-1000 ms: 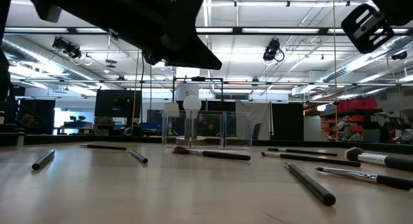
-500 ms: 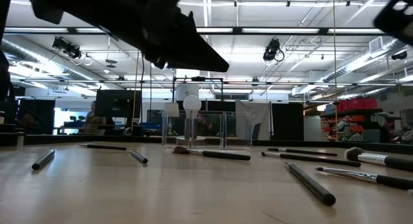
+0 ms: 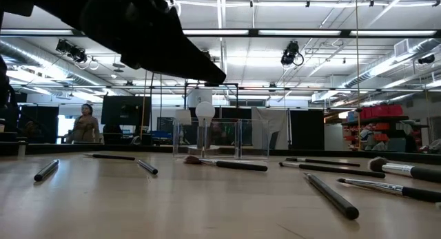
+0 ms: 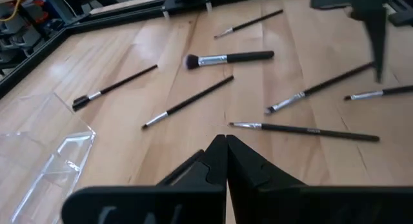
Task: Put items in baskets/containers
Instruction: Put the bottom liner brush into the transparent organizer, then put the powder brush into the transparent organizer
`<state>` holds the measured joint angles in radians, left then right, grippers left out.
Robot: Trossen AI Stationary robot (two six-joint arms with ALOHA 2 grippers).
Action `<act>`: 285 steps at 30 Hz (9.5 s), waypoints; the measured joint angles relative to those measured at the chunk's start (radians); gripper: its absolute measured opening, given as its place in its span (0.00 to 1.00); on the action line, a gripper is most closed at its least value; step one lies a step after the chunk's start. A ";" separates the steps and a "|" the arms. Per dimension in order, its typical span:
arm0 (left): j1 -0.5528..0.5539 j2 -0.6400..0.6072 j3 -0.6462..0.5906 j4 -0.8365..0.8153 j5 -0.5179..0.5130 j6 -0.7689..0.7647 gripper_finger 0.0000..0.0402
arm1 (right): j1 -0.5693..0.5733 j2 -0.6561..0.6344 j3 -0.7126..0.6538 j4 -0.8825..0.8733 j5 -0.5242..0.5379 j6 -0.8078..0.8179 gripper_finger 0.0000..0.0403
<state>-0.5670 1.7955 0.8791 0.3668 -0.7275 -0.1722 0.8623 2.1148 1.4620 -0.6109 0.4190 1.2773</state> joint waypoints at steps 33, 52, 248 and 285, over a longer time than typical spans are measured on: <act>-0.005 0.000 0.000 -0.007 0.000 -0.025 0.01 | 0.087 0.058 -0.204 0.305 0.238 -0.135 0.29; -0.005 0.000 0.000 -0.014 0.052 -0.022 0.01 | 0.147 0.053 -0.375 0.553 0.333 -0.245 0.07; 0.654 -0.393 -0.132 -0.450 0.485 -0.072 0.46 | -0.061 -0.154 -0.393 1.531 0.638 -1.238 0.34; 0.025 -0.374 -0.187 -0.295 0.084 -0.202 0.46 | -0.215 -0.482 -0.594 -0.091 0.015 0.356 0.57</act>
<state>-0.5419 1.4220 0.6918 0.0714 -0.6437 -0.3743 0.6478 1.6333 0.8684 -0.7021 0.4339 1.6329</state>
